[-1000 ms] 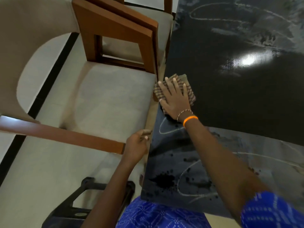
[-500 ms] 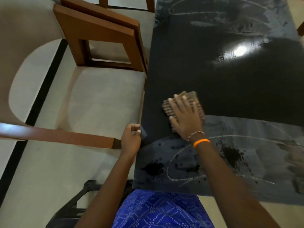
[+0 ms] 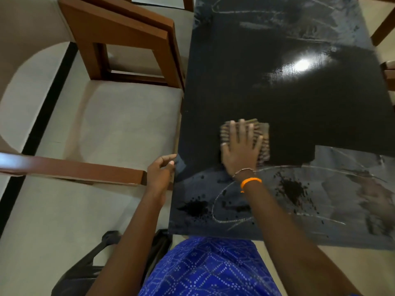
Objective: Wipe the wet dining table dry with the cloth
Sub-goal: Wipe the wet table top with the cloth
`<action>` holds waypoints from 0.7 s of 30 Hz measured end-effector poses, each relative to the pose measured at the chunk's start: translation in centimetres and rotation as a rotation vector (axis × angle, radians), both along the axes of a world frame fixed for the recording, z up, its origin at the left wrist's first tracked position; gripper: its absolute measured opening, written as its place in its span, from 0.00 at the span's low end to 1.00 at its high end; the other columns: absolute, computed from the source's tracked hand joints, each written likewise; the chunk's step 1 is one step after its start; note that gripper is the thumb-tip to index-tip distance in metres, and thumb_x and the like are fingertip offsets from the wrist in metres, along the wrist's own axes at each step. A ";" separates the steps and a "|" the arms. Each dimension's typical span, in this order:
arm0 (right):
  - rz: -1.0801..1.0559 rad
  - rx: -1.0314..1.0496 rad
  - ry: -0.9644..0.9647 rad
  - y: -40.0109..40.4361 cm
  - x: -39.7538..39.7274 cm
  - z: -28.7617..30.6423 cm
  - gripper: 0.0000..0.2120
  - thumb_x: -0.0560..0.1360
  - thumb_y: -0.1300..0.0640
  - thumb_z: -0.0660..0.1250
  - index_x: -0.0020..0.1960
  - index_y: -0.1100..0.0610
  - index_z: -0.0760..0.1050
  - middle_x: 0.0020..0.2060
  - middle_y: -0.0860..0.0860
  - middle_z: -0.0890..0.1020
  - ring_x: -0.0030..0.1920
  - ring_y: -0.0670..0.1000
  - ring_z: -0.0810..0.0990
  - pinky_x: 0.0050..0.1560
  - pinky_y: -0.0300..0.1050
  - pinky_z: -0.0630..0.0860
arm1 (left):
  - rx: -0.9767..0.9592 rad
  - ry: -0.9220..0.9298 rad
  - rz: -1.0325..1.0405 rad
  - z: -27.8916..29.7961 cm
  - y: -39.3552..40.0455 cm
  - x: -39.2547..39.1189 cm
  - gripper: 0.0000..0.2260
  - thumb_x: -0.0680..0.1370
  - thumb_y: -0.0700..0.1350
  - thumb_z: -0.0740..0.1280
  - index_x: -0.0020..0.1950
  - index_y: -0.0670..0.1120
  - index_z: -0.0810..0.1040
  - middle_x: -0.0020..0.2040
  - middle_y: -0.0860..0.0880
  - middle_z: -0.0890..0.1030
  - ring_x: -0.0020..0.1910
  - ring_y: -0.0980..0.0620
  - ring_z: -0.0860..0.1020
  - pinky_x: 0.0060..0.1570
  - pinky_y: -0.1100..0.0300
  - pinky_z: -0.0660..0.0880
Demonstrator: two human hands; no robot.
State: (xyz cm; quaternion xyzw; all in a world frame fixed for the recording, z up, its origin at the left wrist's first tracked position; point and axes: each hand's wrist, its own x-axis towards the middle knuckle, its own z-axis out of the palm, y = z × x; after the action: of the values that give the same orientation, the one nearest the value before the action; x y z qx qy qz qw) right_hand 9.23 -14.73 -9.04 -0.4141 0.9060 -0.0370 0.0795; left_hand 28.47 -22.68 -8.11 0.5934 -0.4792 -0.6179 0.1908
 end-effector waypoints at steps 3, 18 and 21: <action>0.280 -0.016 -0.051 -2.4 6.7 0.2 0.33 0.74 0.46 0.54 0.77 0.50 0.48 0.77 0.53 0.50 0.77 0.59 0.47 0.72 0.65 0.42 | 0.066 0.030 0.030 0.0 1.1 0.9 0.10 0.79 0.37 0.58 0.53 0.45 0.78 0.45 0.51 0.81 0.41 0.56 0.78 0.35 0.67 0.76; 0.206 0.023 0.032 5.6 -3.4 0.4 0.34 0.71 0.42 0.47 0.76 0.47 0.52 0.77 0.49 0.55 0.76 0.56 0.54 0.72 0.60 0.51 | 0.035 0.037 0.071 -0.2 3.7 1.2 0.11 0.79 0.37 0.60 0.59 0.46 0.76 0.53 0.50 0.79 0.52 0.55 0.77 0.51 0.64 0.74; -0.039 -0.005 0.012 7.4 -6.6 0.5 0.35 0.70 0.40 0.45 0.76 0.48 0.54 0.77 0.50 0.56 0.76 0.57 0.54 0.71 0.61 0.51 | 0.043 0.049 0.071 -0.4 3.5 1.4 0.11 0.79 0.37 0.60 0.57 0.47 0.76 0.52 0.50 0.79 0.50 0.57 0.77 0.45 0.69 0.74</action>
State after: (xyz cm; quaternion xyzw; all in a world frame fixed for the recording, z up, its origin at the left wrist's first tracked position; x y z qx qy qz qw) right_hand 2.59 -7.35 -8.49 -0.3966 0.9144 -0.0381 0.0721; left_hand 29.89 -19.13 -8.56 0.5988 -0.4396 -0.6353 0.2113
